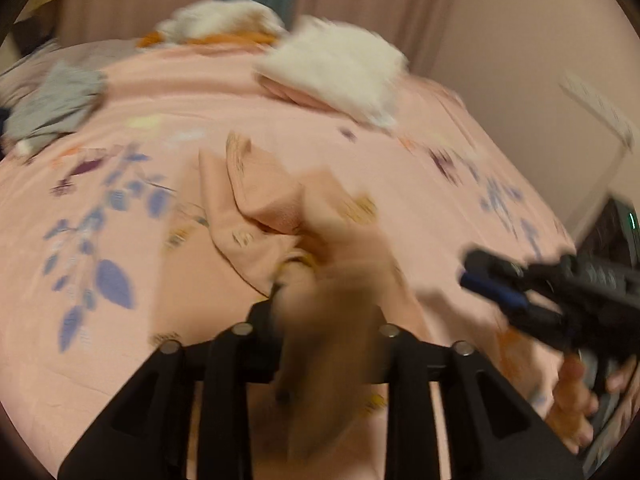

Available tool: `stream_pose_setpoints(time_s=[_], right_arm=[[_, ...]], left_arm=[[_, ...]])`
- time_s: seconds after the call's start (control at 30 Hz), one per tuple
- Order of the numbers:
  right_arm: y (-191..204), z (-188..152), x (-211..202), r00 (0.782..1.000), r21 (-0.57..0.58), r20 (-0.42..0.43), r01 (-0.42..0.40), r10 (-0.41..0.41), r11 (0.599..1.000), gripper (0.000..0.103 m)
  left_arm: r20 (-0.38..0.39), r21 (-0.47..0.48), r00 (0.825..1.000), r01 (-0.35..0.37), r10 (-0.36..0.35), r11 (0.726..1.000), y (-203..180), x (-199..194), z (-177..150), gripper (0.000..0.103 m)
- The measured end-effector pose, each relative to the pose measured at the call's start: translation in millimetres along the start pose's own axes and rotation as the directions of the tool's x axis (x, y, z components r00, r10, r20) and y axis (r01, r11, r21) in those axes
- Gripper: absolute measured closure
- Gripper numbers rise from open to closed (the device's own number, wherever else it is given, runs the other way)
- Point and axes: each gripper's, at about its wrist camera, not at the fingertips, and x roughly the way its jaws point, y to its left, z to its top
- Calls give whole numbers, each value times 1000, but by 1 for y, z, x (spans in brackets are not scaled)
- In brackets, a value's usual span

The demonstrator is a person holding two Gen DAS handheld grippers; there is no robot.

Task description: Fold small clothes

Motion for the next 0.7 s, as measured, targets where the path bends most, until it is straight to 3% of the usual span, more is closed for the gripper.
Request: stream_pose_setpoints(time_s=[0.07, 0.1, 0.17, 0.23, 0.33, 0.43, 0.57, 0.63, 0.7], right_arm=[[-4, 1, -2, 999, 0, -8, 42, -42, 999, 79], [-6, 1, -1, 999, -1, -13, 48, -48, 999, 79], [-2, 0, 2, 999, -8, -24, 25, -25, 1000, 79], [2, 0, 5, 1000, -19, -30, 2, -3, 1000, 75], [11, 1, 13, 998, -52, -63, 0, -3, 999, 61], [23, -1, 26, 996, -83, -87, 17, -25, 996, 61], [50, -7, 37, 994, -173, -87, 53, -69, 983, 60], [69, -12, 45, 990, -262, -82, 89, -114, 961, 50], [92, -19, 56, 977, -390, -50, 172, -207, 905, 38]], left_arm=[[-23, -8, 996, 89, -89, 996, 1, -5, -3, 73], [-7, -27, 995, 95, -96, 995, 6, -10, -4, 72], [31, -68, 998, 61, -59, 996, 22, -27, -5, 55], [54, -101, 998, 41, -36, 994, 39, -44, -8, 45], [72, -114, 997, 39, -31, 993, 61, -67, -19, 44], [87, -127, 996, -20, 31, 992, 75, -81, -30, 40], [93, -116, 995, -18, 29, 993, 92, -84, -52, 39], [79, -149, 995, -43, 55, 988, 105, -77, -62, 39], [22, -172, 998, -58, 63, 983, 118, -66, -67, 39]])
